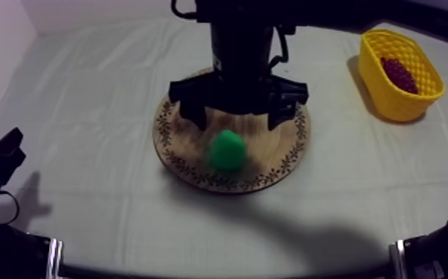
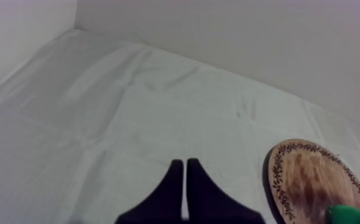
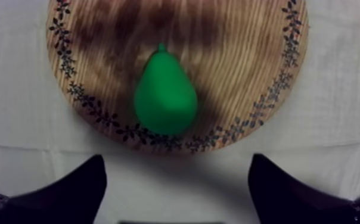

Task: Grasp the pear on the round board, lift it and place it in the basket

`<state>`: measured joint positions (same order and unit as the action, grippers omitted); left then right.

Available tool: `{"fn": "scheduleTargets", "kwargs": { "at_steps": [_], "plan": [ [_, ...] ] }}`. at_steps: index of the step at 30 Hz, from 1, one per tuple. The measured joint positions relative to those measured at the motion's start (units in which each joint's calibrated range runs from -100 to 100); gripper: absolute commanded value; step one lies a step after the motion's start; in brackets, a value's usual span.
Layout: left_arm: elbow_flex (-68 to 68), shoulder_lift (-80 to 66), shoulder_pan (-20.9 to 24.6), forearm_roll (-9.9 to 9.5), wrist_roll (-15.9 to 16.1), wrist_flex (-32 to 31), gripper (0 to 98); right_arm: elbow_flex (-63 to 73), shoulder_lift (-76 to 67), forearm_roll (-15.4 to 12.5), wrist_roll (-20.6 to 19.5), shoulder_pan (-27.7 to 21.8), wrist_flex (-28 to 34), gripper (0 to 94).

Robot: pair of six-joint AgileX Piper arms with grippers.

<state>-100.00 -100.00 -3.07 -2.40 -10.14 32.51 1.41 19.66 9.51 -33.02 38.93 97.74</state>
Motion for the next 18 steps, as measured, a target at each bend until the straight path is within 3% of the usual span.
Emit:
{"fn": "scheduleTargets", "kwargs": {
  "at_steps": [8,18],
  "plan": [
    [0.0,0.0,0.0,0.00,0.0,0.0,0.1,-2.0,1.9,-0.3,0.6,0.0,-4.6,91.5],
    [0.0,0.0,0.0,0.00,0.0,0.0,0.1,-5.7,6.2,-1.6,3.1,-1.0,-14.7,90.5]
  ]
}}
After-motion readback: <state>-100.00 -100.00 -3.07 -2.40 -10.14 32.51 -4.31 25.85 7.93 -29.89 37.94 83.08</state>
